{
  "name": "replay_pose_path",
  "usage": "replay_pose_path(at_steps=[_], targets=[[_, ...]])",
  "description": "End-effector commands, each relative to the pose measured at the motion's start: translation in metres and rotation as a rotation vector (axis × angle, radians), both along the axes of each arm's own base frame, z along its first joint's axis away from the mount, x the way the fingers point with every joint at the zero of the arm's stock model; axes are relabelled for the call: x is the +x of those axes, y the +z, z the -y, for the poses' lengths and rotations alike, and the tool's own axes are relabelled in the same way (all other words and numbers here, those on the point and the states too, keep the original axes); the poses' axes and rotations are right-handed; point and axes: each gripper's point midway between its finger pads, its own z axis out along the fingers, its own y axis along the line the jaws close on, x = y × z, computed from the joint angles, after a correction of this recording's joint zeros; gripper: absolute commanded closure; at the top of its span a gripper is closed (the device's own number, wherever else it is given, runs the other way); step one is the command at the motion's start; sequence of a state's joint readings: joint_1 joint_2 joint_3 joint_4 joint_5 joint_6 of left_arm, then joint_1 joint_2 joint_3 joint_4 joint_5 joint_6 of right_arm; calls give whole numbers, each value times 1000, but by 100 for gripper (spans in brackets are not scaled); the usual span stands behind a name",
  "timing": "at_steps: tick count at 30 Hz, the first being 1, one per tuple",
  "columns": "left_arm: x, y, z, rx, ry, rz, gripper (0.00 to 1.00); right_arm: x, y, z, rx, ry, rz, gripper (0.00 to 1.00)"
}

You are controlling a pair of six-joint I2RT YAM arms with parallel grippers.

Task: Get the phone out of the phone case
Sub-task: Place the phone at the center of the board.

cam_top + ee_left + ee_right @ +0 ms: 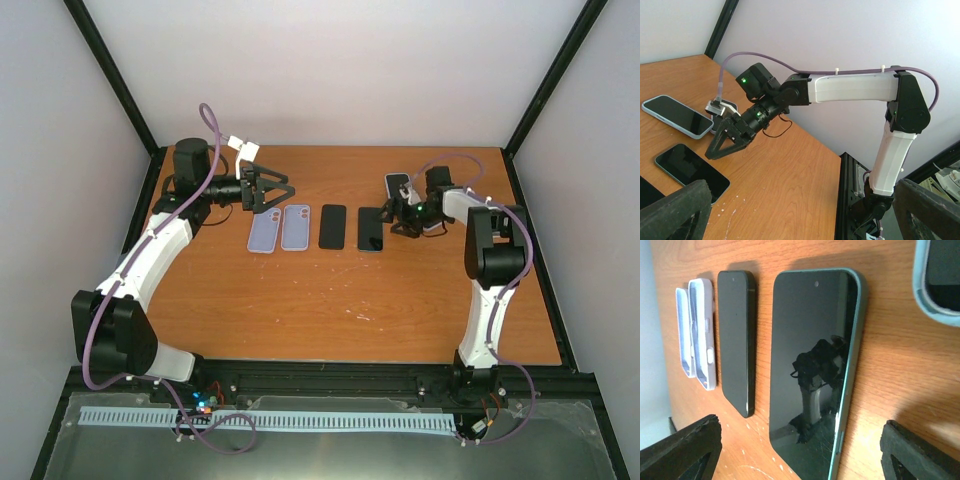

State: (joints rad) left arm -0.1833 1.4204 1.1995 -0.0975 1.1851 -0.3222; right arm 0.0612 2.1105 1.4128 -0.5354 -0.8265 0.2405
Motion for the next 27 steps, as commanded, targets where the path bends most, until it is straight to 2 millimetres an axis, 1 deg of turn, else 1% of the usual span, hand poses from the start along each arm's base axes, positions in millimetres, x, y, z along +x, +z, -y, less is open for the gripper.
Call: replay_pose_path(at_steps=[1, 5, 8, 12, 17, 21, 27], targets=[[2, 6, -1, -4, -1, 35, 0, 9, 17, 14, -96, -19, 83, 13], [0, 7, -1, -4, 0, 39, 0, 17, 14, 25, -171, -45, 124, 7], [0, 7, -2, -4, 3, 42, 0, 23, 8, 37, -235, -71, 138, 3], [-2, 8, -2, -3, 6, 48, 0, 31, 2, 64, -304, -132, 140, 0], [-1, 8, -3, -4, 7, 45, 0, 36, -2, 95, -369, -184, 142, 0], [1, 8, -2, -6, 4, 40, 0, 42, -1, 114, -411, -209, 160, 0], [2, 7, -2, -6, 3, 38, 0, 62, 13, 130, -485, -228, 231, 0]])
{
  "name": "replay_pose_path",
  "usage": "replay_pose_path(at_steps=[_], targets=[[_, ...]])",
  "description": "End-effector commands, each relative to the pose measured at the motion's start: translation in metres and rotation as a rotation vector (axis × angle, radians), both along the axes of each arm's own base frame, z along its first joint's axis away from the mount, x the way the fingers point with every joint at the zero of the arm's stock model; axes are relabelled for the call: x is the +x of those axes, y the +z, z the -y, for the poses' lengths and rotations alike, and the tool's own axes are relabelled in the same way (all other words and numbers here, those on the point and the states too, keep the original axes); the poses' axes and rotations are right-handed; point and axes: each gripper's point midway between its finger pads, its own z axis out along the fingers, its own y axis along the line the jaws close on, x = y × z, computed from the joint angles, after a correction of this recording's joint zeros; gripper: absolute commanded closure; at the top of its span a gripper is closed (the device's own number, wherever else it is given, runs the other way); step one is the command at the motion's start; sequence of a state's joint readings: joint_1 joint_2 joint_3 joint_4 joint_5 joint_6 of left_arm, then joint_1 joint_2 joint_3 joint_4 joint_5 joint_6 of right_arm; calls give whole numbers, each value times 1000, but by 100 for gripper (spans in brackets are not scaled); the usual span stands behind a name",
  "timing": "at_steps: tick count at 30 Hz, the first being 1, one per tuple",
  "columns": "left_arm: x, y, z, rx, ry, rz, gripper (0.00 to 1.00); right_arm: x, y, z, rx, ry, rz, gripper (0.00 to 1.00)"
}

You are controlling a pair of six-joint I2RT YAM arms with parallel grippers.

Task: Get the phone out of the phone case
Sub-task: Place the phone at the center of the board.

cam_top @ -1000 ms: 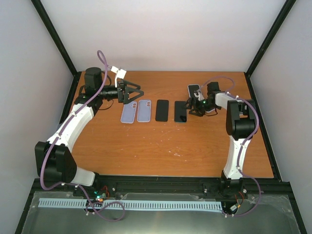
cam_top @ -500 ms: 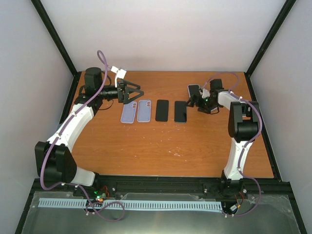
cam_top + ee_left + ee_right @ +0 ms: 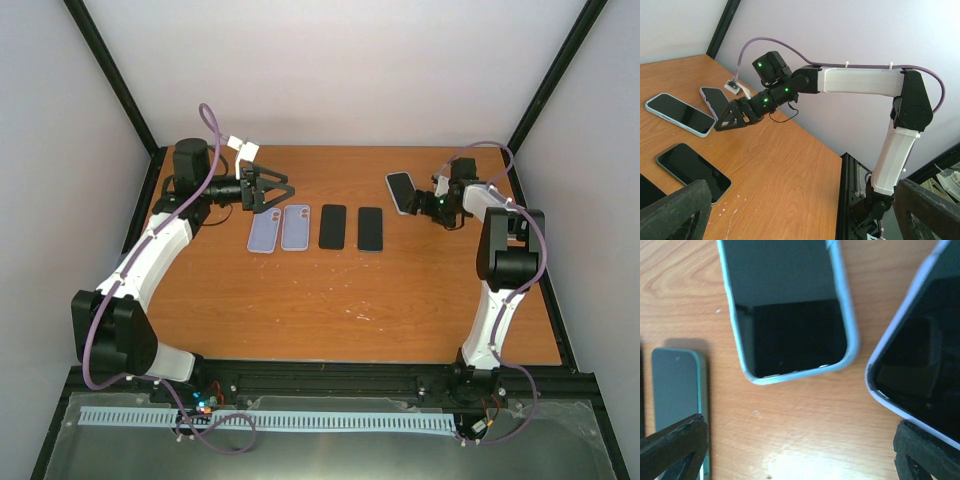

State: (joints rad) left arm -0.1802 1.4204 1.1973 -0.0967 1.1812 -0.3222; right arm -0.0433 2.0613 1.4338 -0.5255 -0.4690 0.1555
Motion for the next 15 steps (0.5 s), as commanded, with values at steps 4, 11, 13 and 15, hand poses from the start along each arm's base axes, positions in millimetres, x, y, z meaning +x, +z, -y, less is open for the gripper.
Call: replay_pose_path(at_steps=[4, 11, 13, 15], targets=[[1, 7, -1, -7, -5, 40, 0, 37, 22, 35, -157, -10, 130, 0], [5, 4, 0, -8, -10, 25, 0, 58, 33, 20, -139, 118, 165, 0], [6, 5, 1, -10, -13, 23, 0, 64, 36, 16, -155, 145, 170, 0], [6, 5, 1, -11, -15, 24, 0, 69, 37, 12, -186, 168, 182, 0]])
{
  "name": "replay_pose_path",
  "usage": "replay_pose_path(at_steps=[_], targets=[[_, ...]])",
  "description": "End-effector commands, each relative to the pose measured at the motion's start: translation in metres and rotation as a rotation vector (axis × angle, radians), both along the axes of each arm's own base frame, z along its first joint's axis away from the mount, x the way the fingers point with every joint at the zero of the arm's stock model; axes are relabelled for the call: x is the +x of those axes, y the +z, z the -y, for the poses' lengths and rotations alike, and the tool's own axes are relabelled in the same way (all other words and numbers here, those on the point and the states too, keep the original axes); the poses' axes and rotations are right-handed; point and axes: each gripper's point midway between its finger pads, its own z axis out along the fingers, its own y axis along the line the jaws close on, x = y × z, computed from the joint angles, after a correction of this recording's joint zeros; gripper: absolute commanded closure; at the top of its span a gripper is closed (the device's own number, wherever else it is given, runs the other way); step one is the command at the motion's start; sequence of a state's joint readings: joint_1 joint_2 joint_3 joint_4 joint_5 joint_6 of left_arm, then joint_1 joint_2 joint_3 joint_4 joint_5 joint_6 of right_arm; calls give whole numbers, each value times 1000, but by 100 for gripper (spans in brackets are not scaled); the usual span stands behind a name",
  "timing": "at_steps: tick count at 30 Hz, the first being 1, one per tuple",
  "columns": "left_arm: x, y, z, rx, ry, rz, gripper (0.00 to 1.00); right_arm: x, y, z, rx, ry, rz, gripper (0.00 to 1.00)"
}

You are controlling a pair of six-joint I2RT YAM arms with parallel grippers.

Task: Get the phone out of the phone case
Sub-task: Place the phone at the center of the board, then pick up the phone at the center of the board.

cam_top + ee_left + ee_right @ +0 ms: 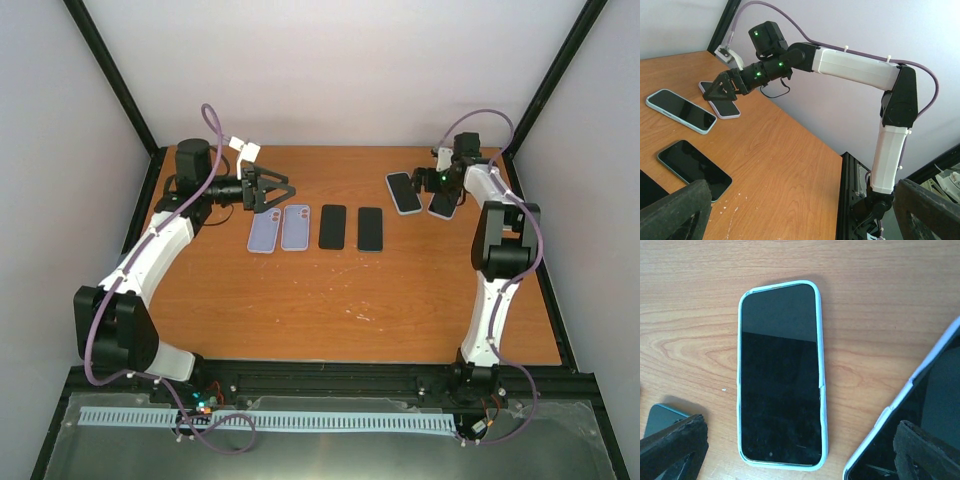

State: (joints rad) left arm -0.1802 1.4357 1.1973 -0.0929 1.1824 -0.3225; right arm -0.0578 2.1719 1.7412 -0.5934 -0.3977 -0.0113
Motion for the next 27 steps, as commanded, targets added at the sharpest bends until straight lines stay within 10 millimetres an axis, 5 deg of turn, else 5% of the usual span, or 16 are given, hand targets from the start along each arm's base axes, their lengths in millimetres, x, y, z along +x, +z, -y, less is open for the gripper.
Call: replay_pose_path(at_steps=[1, 27], targets=[[3, 10, 0, -12, -14, 35, 0, 3, -4, -11, -71, 84, -7, 0], [0, 11, 0, -15, -15, 38, 0, -1, -73, -47, -366, 202, -118, 0]])
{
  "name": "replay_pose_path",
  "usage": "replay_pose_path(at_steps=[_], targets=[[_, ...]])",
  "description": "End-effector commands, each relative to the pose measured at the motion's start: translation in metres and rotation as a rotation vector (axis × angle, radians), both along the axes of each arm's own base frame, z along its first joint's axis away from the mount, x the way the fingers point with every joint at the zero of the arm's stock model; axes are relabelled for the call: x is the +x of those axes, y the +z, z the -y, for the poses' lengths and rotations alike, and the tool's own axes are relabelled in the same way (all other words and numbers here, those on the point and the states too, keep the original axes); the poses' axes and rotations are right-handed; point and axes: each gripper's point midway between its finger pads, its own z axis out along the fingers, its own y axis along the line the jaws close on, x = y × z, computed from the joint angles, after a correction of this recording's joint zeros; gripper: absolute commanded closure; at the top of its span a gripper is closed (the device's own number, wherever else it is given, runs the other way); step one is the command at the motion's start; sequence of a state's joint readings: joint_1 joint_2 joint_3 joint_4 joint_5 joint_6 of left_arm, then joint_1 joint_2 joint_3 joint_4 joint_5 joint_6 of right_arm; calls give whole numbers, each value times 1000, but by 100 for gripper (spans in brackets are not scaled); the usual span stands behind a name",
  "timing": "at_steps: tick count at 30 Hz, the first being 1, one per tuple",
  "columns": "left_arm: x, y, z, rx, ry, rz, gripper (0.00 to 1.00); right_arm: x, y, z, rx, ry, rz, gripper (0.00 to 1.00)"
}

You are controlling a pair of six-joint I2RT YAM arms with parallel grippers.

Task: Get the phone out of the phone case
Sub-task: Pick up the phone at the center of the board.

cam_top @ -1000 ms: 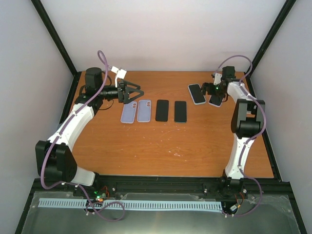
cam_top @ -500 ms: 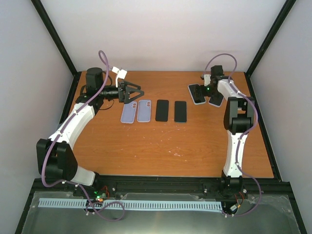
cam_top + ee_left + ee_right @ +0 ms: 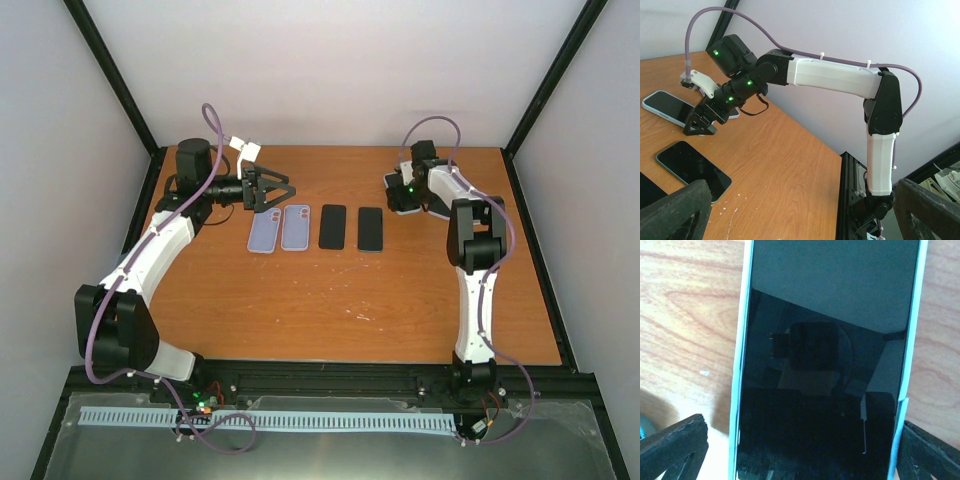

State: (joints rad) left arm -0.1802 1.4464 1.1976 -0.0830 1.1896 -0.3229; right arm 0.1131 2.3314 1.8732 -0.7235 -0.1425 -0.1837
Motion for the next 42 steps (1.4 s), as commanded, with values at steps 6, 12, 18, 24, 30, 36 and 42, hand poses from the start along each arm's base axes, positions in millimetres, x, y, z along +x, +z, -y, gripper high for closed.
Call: replay_pose_path(at_steps=[6, 12, 18, 24, 30, 36, 42], targets=[[-2, 13, -1, -11, -3, 42, 0, 5, -27, 15, -133, -23, -32, 9], [7, 10, -4, 7, 54, 26, 0, -2, -29, 18, -149, -18, -48, 20], [22, 2, -12, 50, 174, 15, 0, 7, 21, 16, -120, -44, 66, 33], [35, -11, -24, 94, 307, -2, 0, 8, 67, 13, -83, -55, 171, 39], [41, -25, -33, 100, 367, -57, 0, -1, 94, 13, -73, -46, 234, 42], [44, -31, -34, 81, 368, -100, 0, -19, 117, 11, -48, -22, 284, 43], [39, -28, -29, 31, 306, -145, 0, -50, 165, -18, 118, 51, 367, 43]])
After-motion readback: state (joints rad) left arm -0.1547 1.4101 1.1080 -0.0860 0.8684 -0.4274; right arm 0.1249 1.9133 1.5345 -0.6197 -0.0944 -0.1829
